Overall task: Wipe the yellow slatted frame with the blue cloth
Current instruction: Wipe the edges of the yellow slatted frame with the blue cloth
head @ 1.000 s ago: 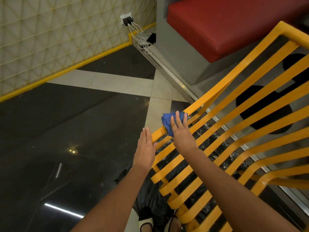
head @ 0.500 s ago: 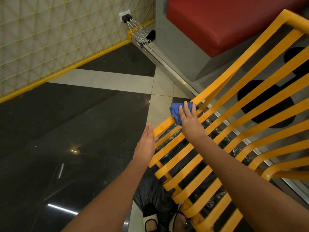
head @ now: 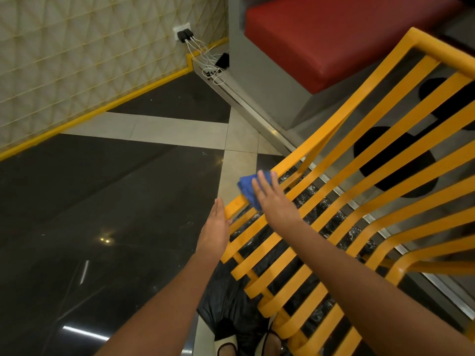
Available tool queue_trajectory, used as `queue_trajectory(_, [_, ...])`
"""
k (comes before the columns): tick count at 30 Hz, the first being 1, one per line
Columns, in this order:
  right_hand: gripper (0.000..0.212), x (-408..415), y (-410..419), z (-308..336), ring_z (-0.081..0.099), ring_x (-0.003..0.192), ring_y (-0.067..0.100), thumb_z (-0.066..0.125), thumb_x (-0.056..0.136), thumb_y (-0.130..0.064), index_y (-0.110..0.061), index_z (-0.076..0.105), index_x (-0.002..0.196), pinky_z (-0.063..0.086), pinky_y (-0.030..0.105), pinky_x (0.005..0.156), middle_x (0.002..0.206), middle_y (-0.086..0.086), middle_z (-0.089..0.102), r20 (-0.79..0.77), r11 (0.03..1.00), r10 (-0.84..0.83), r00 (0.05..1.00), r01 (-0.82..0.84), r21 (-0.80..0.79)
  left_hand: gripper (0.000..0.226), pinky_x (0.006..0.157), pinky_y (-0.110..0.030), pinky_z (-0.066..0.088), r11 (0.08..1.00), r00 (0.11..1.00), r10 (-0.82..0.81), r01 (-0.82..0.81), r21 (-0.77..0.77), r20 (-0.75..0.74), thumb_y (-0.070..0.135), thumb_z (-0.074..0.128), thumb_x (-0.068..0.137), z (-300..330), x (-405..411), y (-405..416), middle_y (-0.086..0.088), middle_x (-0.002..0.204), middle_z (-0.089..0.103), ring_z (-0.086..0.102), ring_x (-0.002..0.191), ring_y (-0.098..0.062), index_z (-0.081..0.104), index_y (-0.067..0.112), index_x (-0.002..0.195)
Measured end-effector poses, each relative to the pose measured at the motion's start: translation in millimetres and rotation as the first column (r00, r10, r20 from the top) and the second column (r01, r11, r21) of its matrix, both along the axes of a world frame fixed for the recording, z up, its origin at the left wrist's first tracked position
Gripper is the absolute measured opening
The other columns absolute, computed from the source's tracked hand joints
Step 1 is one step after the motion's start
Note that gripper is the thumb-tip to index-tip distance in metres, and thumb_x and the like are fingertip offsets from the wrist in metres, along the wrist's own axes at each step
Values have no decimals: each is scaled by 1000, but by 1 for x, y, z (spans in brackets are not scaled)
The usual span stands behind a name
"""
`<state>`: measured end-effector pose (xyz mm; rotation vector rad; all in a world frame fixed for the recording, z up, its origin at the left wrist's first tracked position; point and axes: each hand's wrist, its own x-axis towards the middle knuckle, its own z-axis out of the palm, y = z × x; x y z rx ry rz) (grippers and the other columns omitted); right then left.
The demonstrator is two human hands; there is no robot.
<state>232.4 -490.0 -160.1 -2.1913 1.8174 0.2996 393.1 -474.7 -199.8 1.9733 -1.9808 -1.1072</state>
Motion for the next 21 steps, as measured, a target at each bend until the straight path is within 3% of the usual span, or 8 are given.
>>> queue_trajectory(3, [79, -15, -20, -1, -14, 143, 38, 42, 92, 5, -12, -10, 149, 39, 38, 108, 157, 10, -16, -48, 991, -135, 990, 135, 3, 61, 105, -34, 32, 1000, 999, -13, 13, -3, 35, 17, 38, 100, 0, 1, 0, -4, 156, 15, 30, 137, -23, 3, 14, 149])
queue_trajectory(4, [79, -14, -23, -1, -14, 142, 39, 42, 92, 6, -12, -9, 149, 40, 38, 107, 158, 11, -15, -48, 988, -155, 987, 156, 5, 61, 105, -35, 32, 1000, 999, -20, 20, -1, 38, 18, 38, 100, 0, 2, -1, -4, 156, 15, 31, 136, -24, 3, 14, 149])
queue_trajectory(7, [73, 2, -19, 2, -14, 142, 42, 39, 94, 4, -6, -9, 148, 21, 43, 117, 156, 17, -15, -58, 984, -177, 982, 176, -15, 61, 106, -38, 31, 999, 999, -24, 23, 26, 37, 21, 38, 100, -1, 3, -2, -3, 156, 15, 31, 136, -25, 2, 15, 150])
queue_trajectory(10, [66, 30, -1, 0, -12, 142, 41, 36, 97, -5, -2, -8, 146, 5, 46, 118, 153, 17, -15, -88, 996, -75, 993, 71, -44, 62, 107, -38, 30, 999, 999, -31, 30, 37, 35, 19, 39, 99, 0, 4, -3, -3, 156, 13, 29, 137, -25, 3, 15, 149])
queue_trajectory(17, [79, 14, 6, -2, -19, 142, 35, 41, 92, 5, -11, -12, 148, 36, 35, 108, 156, 10, -19, 8, 999, 44, 999, -44, 20, 61, 106, -35, 31, 999, 1000, -7, 6, 36, 23, 18, 39, 99, 2, 2, -3, -4, 156, 16, 30, 137, -23, 5, 15, 149])
queue_trajectory(21, [86, -23, -23, -9, -17, 143, 35, 45, 88, 10, -15, -11, 148, 43, 37, 105, 157, 6, -19, -43, 997, -80, 996, 80, -3, 60, 105, -35, 33, 1000, 999, -5, 4, 14, 54, 18, 39, 100, 3, 2, -1, -4, 153, 24, 35, 134, -22, 5, 17, 149])
